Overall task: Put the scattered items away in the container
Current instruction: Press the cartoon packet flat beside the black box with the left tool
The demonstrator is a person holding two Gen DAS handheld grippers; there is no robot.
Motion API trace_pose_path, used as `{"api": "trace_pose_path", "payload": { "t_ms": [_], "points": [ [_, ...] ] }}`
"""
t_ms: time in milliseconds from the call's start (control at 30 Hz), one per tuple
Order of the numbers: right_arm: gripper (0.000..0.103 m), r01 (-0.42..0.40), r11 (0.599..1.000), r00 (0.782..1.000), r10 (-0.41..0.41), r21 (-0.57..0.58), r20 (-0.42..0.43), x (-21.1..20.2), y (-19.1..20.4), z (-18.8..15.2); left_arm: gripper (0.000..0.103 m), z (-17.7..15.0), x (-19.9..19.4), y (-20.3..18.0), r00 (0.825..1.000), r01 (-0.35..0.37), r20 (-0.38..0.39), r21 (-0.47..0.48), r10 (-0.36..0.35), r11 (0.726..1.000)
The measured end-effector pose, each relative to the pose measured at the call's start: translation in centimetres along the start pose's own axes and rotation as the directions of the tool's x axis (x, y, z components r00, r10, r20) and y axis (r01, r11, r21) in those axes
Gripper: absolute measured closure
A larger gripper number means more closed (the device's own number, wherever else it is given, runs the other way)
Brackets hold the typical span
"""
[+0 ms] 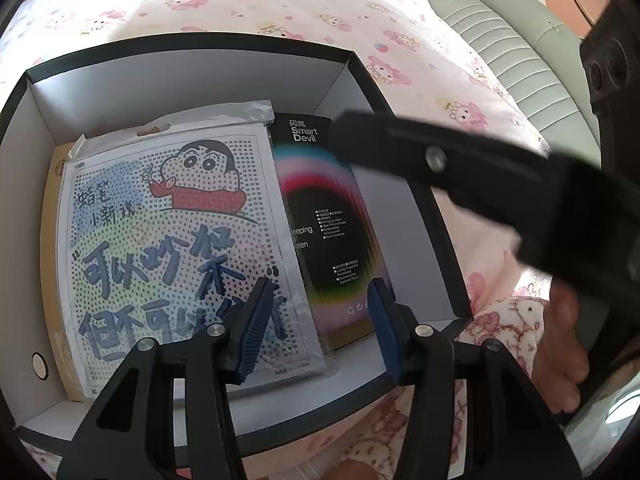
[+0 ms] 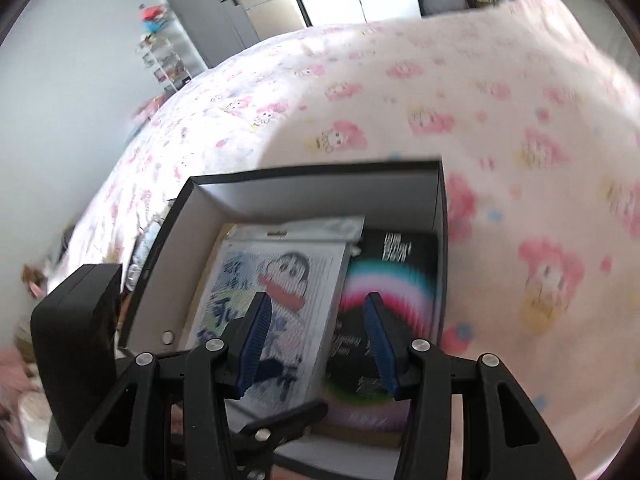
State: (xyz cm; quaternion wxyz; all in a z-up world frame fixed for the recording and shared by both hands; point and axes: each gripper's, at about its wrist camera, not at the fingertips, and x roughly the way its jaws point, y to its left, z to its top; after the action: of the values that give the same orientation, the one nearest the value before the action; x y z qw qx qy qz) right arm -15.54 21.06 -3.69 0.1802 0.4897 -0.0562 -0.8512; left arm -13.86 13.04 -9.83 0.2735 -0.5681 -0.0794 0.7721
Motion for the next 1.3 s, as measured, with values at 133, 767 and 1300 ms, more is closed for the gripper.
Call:
{"api": "trace_pose_path", "payload": {
  "t_ms": [133,767,1300],
  "points": [
    [0.059,-0.048,0.991,0.999,0.050,0.124,-0.016,1.3,-2.0,-0.8,0.054,0.0,0.3,-0.1,1.000,0.014,-0.006,-0.004,-0.014,1.000],
    [0.059,-0.055,0.979,0.998,0.060,0.196,-0.016,1.7,-4.0,-1.4,0.066,0.3,1.7,0.5,0.987,0.109,-0.109,-0.069,-0.116,0.992],
    [0.059,-0.013,0.990,1.000,0.014,0.142,-0.012,1.8,-3.0,-1.0,0.066,1.5,-2.0,5.9,1.000,0.010,-0.024,-0.101,-0.013,0.995]
  ]
}}
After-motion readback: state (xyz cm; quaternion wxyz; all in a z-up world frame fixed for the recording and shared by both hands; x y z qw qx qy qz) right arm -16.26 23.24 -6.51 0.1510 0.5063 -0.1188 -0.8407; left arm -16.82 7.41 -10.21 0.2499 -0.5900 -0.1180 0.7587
